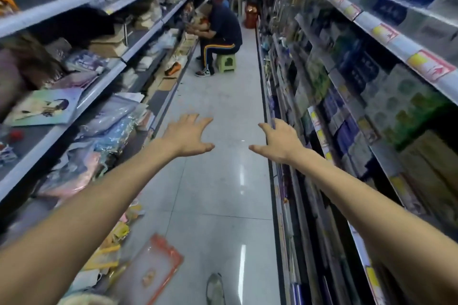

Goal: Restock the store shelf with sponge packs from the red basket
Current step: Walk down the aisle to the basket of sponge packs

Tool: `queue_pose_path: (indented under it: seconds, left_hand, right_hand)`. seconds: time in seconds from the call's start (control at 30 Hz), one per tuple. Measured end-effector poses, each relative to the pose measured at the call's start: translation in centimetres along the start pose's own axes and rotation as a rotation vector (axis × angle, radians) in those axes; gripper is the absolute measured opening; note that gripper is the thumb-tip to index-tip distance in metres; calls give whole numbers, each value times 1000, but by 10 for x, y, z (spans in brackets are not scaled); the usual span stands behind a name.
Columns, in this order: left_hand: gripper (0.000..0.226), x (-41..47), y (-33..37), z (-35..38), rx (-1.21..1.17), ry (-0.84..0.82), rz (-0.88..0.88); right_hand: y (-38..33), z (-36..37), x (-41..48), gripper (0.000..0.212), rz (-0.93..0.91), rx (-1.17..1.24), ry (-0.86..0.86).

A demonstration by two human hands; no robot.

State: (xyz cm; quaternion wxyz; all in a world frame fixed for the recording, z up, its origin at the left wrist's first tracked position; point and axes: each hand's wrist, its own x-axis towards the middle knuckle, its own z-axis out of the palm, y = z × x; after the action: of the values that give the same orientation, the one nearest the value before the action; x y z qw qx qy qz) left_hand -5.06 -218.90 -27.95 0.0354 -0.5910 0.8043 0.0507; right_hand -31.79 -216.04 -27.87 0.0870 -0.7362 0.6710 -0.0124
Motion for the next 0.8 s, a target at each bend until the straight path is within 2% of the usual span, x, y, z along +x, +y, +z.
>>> queue_pose_path:
  seconds: [0.3, 0.43, 0.53, 0.8]
  left_hand:
    - [87, 175, -41, 34, -149, -54, 24]
    - [97, 268, -55, 51, -115, -91, 25]
    - [94, 351, -65, 56, -92, -136, 27]
    - [93, 565, -83, 27, -118, -182, -10]
  right_hand:
    - [41, 33, 176, 86, 8, 27, -70]
    - [75, 53, 263, 87, 29, 53, -108]
    - [101, 63, 340, 89, 48, 87, -140]
    - [169, 30, 558, 92, 87, 149, -172]
